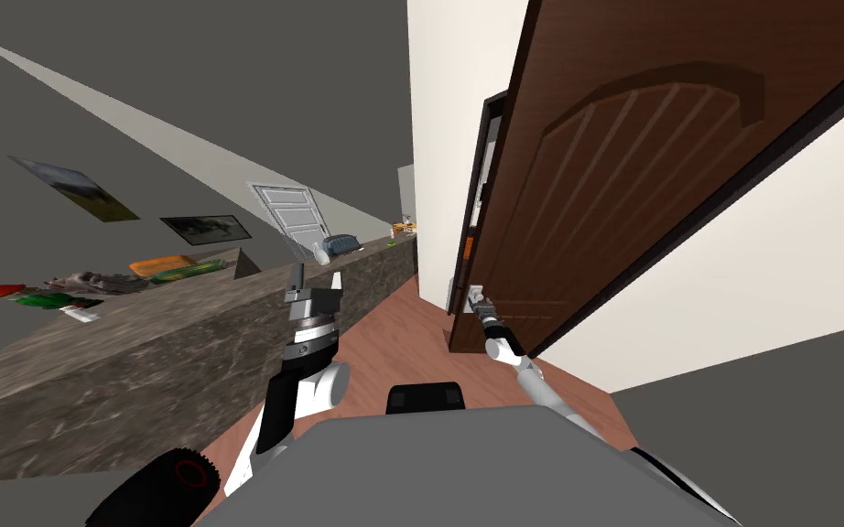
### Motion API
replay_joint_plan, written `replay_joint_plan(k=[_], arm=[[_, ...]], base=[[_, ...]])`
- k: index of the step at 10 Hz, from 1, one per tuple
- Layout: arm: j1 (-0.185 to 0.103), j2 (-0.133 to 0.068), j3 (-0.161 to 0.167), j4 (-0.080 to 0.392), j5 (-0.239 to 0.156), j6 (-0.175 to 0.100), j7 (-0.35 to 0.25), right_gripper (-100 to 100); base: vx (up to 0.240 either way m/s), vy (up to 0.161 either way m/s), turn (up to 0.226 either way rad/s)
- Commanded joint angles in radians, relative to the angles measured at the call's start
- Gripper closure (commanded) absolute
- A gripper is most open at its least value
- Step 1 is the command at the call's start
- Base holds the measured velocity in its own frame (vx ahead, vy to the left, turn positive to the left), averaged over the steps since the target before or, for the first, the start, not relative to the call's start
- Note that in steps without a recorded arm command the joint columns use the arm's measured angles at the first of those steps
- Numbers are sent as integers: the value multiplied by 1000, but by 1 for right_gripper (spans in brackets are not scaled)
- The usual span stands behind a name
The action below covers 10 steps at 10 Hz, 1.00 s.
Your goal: Pull the door open
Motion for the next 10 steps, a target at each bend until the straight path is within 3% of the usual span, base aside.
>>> replay_joint_plan(k=[1,2,3,4,9,10], arm=[[-6,-22,-6,28,-5,-18,-25,-100],[-5,-35,-14,36,-9,-24,-36,-100],[3,-25,-17,12,-9,-7,-19,-100],[3,-25,-17,12,-9,-7,-19,100],[3,-25,-17,12,-9,-7,-19,100],[13,-47,-3,8,-11,-14,-39,100]], base=[[145,-1,118],[139,3,126],[63,-3,27],[-5,-4,-40],[-10,-3,3],[-130,-55,167]])
